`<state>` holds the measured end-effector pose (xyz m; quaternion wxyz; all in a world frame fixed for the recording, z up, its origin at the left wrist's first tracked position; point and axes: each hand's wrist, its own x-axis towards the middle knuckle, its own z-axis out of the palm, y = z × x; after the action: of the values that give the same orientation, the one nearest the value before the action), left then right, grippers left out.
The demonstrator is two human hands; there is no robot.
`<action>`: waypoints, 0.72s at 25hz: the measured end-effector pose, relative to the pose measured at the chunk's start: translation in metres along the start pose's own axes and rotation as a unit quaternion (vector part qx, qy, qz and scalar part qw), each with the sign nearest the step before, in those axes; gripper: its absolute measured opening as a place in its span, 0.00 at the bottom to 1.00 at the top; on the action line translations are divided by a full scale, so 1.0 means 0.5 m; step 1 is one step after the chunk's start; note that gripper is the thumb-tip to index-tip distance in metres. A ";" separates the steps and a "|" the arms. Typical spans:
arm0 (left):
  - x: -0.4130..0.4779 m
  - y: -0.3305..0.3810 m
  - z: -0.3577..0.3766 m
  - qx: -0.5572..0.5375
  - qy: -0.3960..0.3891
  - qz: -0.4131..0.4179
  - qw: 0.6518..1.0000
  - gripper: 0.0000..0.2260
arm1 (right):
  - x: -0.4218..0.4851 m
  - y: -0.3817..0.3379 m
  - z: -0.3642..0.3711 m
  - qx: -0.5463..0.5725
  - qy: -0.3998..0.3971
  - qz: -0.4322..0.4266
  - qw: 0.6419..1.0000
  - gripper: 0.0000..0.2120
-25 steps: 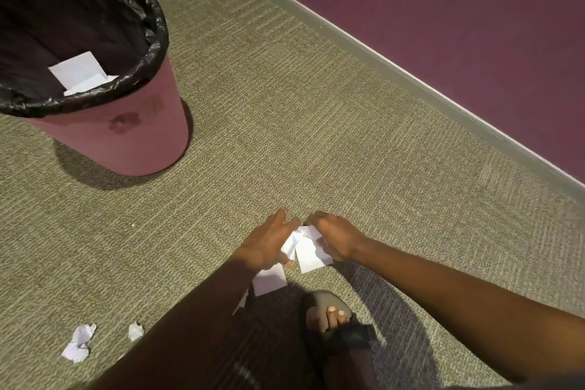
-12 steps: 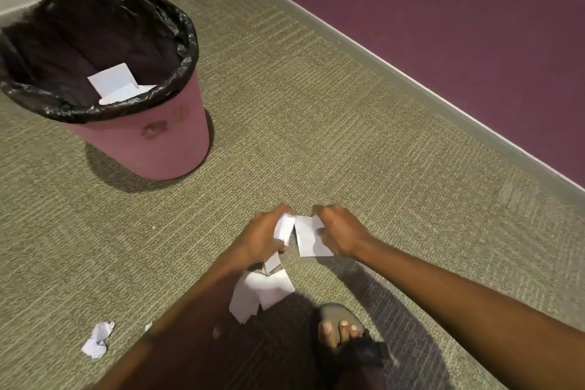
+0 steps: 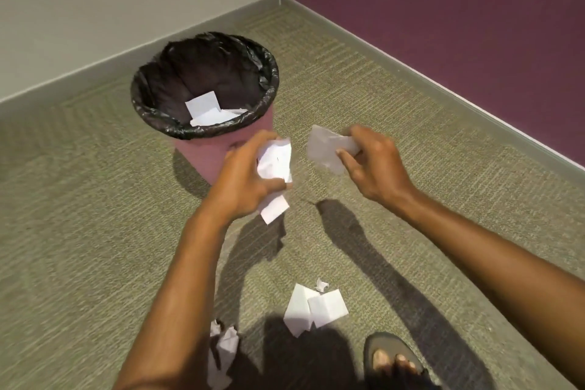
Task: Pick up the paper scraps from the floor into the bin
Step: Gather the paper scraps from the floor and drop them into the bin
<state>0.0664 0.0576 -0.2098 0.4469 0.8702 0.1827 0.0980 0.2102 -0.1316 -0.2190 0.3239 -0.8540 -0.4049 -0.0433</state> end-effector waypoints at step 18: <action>0.156 -0.025 -0.279 0.017 0.233 -0.152 0.960 0.33 | 0.331 -0.269 0.097 0.031 -0.128 -0.062 0.989 0.27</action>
<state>0.0884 0.1994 -0.1384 0.3868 0.7926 0.4139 0.2257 0.2150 0.0688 -0.1320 0.2920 -0.8151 -0.4968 0.0590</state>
